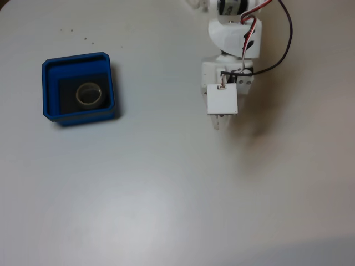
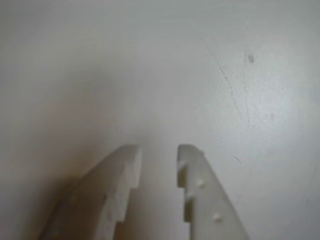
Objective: Pick the black tape roll and drop it in the blue box
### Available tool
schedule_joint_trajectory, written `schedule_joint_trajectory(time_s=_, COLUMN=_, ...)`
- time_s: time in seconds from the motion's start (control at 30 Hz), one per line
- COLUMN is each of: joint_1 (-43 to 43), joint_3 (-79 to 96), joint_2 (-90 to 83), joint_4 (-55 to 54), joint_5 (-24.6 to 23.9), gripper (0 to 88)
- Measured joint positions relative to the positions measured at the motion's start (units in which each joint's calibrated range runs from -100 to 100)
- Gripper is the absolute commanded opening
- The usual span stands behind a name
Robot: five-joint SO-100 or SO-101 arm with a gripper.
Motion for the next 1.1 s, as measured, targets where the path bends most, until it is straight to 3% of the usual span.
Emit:
schedule_joint_trajectory(time_s=0.33, joint_1=-0.6, joint_3=0.0, joint_2=-1.5, joint_4=0.0, joint_5=0.0, gripper=0.9)
schedule_joint_trajectory(time_s=1.1, joint_1=-0.6, joint_3=1.0, joint_2=-27.3, joint_4=0.0, joint_5=-0.2, gripper=0.9)
